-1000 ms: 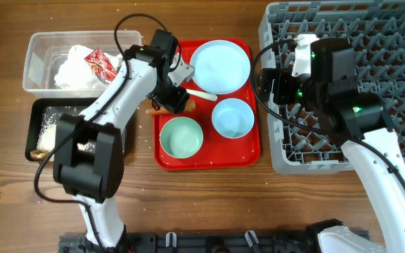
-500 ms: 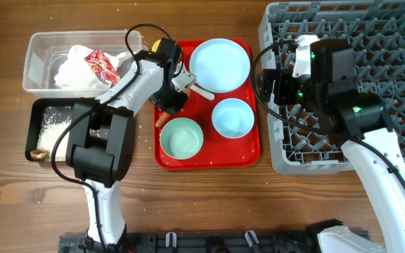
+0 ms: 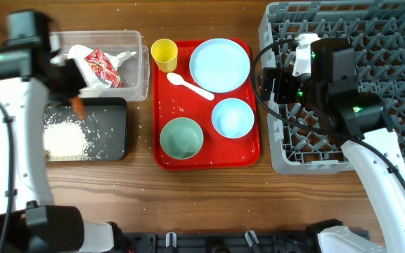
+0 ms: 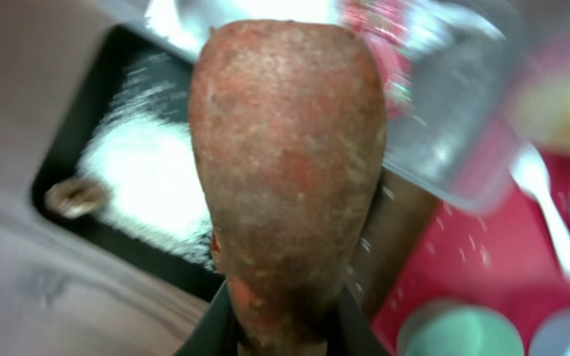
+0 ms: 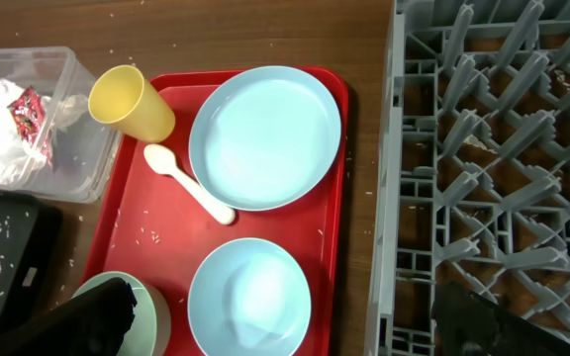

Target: Sort waste into correct bins and load items into the dishwasher rack

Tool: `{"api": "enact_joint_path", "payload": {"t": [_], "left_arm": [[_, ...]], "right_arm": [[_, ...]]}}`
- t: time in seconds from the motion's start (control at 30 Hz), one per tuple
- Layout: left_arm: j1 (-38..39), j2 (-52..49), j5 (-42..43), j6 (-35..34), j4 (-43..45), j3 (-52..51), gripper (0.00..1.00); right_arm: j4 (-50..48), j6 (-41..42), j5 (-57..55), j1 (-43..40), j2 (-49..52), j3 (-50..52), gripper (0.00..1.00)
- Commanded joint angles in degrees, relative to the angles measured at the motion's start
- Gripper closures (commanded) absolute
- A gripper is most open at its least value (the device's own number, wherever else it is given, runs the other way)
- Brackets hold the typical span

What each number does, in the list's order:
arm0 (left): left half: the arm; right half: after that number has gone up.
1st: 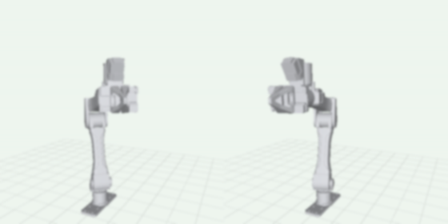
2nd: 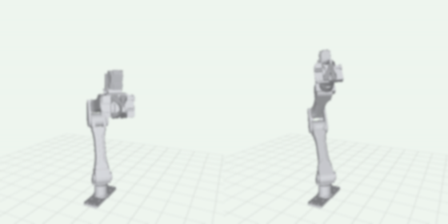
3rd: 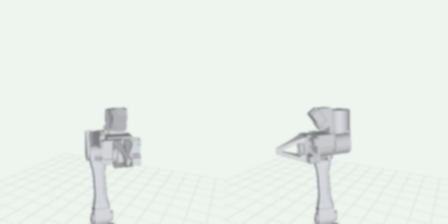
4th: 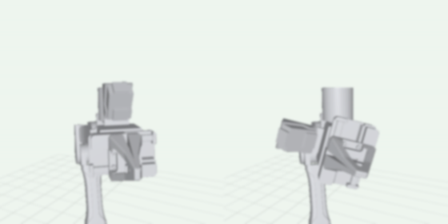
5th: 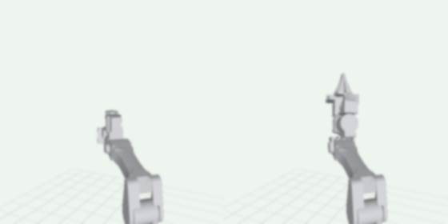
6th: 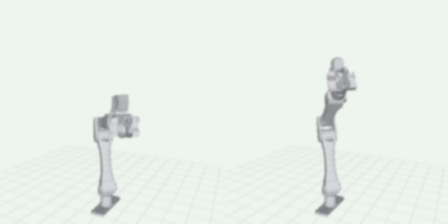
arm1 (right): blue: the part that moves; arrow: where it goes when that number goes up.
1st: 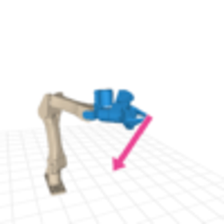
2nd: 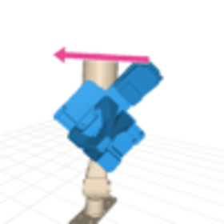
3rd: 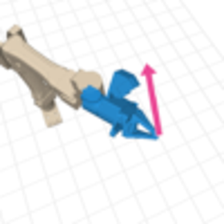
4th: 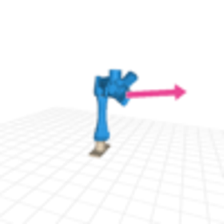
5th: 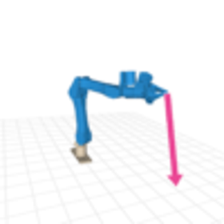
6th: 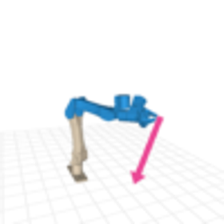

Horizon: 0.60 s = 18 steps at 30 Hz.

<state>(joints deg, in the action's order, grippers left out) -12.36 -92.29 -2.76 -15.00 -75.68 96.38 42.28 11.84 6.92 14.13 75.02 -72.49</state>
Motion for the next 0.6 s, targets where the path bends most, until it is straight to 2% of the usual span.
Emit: {"api": "enact_joint_path", "payload": {"t": [0.0, 0.07, 0.13, 0.23, 0.3, 0.37, 0.43, 0.5, 0.53, 0.57], "left_arm": [[-12.76, 0.46, -1.38, -18.05, 2.43, -5.44, 0.96], [-17.38, 0.42, -1.4, -29.68, 5.6, -12.09, 0.96], [-17.75, 0.42, -1.16, -33.35, 12.11, -19.39, 0.96], [-15.26, 0.39, -0.98, -41.88, 29.94, -34.73, 0.96], [-13.44, 0.39, -0.94, -44.0, 38.66, -41.07, 0.96], [-12.09, 0.39, -0.96, -43.98, 41.99, -43.01, 0.72], [-11.47, 0.39, -0.96, -43.98, 42.6, -43.01, 0.57], [-11.47, 0.39, -0.87, -43.93, 43.21, -43.01, 0.48], [-11.47, 0.42, 0.09, -42.97, 44.09, -43.01, 0.39], [-11.47, 0.44, 3.54, -37.81, 46.51, -42.95, 0.26]], "right_arm": [[-0.26, -1.36, -1.18, 0.26, 0.52, -1.29, 0.0], [-0.76, -1.33, -1.2, 0.26, 0.52, -1.29, 0.0], [-0.9, -1.38, -2.78, 0.26, 0.52, -1.29, 0.0], [-0.96, -1.29, -3.06, 0.26, 0.52, -1.29, 0.0], [-0.46, -1.2, -3.06, 0.26, 0.52, -1.29, 0.0], [-0.04, -1.18, -3.06, 0.26, 0.52, -1.27, 0.0], [-0.02, -1.18, -3.06, 0.26, 0.52, -1.29, 0.0], [0.0, -1.2, -3.06, 0.26, 0.52, -1.29, 0.0], [-0.04, -1.18, -3.06, 0.26, 0.52, -1.29, 0.0], [-0.13, -1.2, -3.06, 0.26, 0.52, -1.27, 0.01]]}}
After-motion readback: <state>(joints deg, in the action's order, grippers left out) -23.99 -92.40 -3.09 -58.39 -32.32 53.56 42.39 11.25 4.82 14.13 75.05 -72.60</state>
